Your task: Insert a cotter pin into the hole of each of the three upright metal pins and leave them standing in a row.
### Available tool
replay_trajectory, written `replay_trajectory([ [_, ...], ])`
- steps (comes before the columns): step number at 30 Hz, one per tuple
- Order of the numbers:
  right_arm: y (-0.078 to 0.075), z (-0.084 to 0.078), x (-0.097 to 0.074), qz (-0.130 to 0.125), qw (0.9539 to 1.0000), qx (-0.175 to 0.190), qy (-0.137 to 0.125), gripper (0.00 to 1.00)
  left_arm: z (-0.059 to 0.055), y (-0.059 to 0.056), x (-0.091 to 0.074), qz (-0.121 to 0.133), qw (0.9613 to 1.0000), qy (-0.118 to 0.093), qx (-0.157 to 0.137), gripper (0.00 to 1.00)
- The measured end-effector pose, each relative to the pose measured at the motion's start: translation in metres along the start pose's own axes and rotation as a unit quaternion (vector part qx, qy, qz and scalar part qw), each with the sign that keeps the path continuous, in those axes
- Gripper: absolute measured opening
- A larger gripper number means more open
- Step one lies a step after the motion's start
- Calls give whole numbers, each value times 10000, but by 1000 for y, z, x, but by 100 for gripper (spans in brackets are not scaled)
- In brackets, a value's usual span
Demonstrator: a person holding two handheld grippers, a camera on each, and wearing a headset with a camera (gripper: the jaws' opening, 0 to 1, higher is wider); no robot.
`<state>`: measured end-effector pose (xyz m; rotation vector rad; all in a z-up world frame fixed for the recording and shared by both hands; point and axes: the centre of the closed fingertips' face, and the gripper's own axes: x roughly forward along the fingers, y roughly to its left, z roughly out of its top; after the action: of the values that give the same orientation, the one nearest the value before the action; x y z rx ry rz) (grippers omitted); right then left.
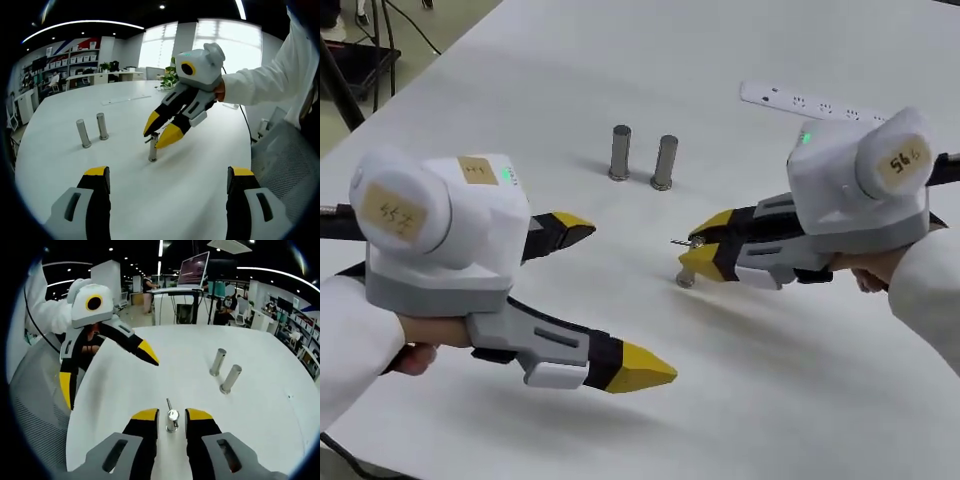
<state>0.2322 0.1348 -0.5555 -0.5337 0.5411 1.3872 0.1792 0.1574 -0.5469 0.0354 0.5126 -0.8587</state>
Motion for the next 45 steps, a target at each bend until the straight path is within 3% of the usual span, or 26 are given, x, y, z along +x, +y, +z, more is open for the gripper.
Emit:
replay_trajectory([
  [11, 9, 5, -28, -169, 9994, 225, -200, 37, 12, 6, -7, 121, 9997, -183, -117, 98],
  [22, 19, -9, -65, -465, 9950, 764, -448, 60, 22, 7, -18, 234, 9988, -366, -235, 98],
  [31, 27, -22, -90, -870, 9857, 1280, -661, 73, 26, 9, -24, 339, 9981, -416, -300, 98],
  [35, 24, -32, -99, -1098, 9798, 1525, -685, 75, 27, 11, -25, 371, 9980, -408, -306, 98],
  [41, 24, -43, -109, -1273, 9729, 1803, -684, 87, 31, 15, -25, 430, 9974, -463, -336, 98],
  [45, 16, -51, -115, -1570, 9659, 1951, -656, 96, 34, 21, -25, 462, 9969, -500, -385, 98],
])
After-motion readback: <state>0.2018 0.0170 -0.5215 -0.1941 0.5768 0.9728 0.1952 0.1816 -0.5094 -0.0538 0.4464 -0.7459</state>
